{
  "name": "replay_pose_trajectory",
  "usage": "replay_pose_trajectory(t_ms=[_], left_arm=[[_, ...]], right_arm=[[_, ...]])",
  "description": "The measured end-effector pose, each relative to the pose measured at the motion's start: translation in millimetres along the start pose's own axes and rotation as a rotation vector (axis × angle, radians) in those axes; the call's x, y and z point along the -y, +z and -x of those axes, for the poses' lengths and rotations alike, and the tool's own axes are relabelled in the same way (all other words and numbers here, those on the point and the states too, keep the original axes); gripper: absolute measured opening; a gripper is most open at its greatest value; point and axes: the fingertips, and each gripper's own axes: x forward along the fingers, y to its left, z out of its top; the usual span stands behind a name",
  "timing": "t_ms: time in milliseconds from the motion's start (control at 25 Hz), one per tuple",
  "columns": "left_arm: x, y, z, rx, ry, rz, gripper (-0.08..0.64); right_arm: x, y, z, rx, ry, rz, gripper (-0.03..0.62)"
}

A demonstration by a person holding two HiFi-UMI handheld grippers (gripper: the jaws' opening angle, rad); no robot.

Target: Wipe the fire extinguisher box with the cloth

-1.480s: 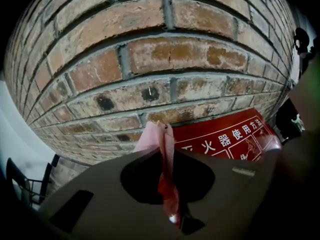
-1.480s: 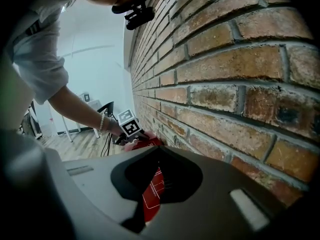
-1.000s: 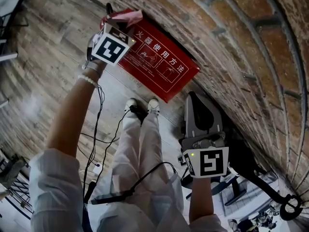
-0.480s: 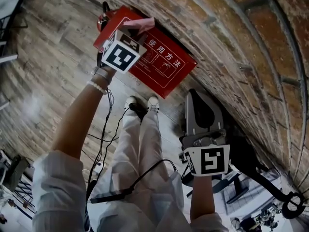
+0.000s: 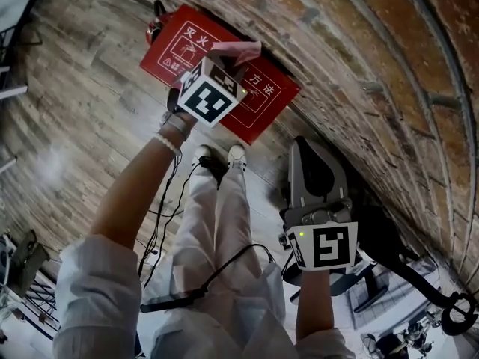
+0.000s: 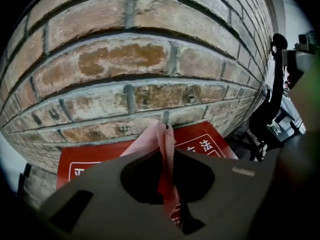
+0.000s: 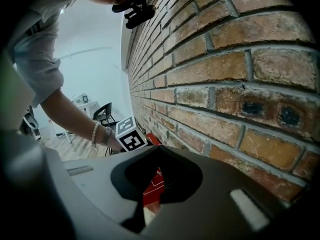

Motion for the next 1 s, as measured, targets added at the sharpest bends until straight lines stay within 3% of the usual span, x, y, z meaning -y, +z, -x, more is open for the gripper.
replay_pose_trajectory(t_ms=[240,560,1000], left_arm=[[34,5,-13,-0.031,-0.036,-0.067,0.011],[75,13,-27,-0.048,-0.085,-0.032,0.011],[136,22,-43,-0.059,-0.167,-0.064,0.011]], right_arm=[[5,-5,7,-0.004,-0.008,-0.010,0.008],[9,-13,16,-0.008,-0.017,-0.021,0.008],[15,-17,22,-0.006,-0.023,-0.025,0.008]])
